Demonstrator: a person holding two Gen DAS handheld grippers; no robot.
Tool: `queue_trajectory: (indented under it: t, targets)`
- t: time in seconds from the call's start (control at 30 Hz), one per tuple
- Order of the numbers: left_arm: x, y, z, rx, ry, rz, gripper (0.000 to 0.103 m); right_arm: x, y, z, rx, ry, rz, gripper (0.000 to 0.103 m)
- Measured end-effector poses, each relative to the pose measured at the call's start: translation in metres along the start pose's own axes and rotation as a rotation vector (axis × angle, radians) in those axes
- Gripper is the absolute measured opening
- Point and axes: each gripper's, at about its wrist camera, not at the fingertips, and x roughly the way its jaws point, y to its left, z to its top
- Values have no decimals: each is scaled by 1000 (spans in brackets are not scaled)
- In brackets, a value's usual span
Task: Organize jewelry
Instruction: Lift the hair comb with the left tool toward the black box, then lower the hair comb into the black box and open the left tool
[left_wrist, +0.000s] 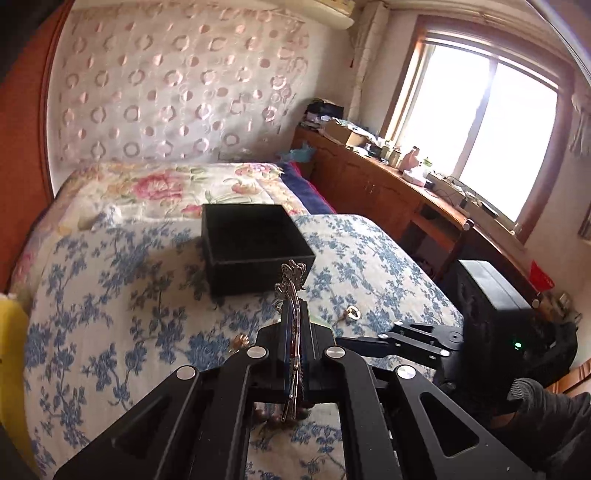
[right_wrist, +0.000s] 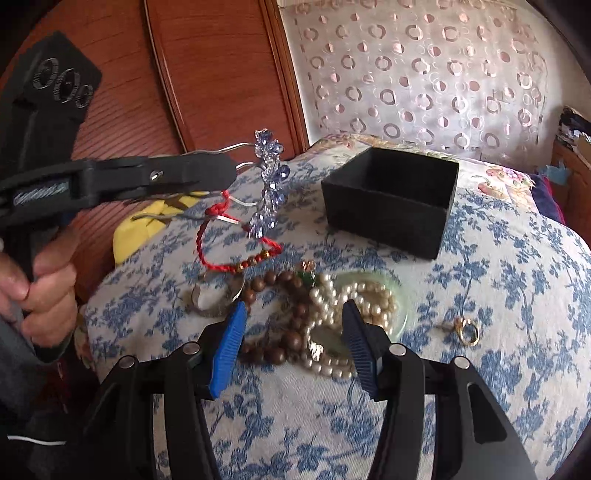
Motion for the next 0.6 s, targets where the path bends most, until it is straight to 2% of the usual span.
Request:
queue_trajectory:
  t: [0.2,0.37,0.53,0.6]
  targets:
    - [1,-8,9,18,-4,9,3,6,-9,16,22,-40,41,56]
    - [1,-9,10,22,-5,13,3,12,-9,26,11,-59,54,46]
    - [4,-9,10,16,0,13,3,17,-9,29,19,-61,77,24]
    - [5,-8,9,13,0,16,3,19,-7,29,17,-57,86,8]
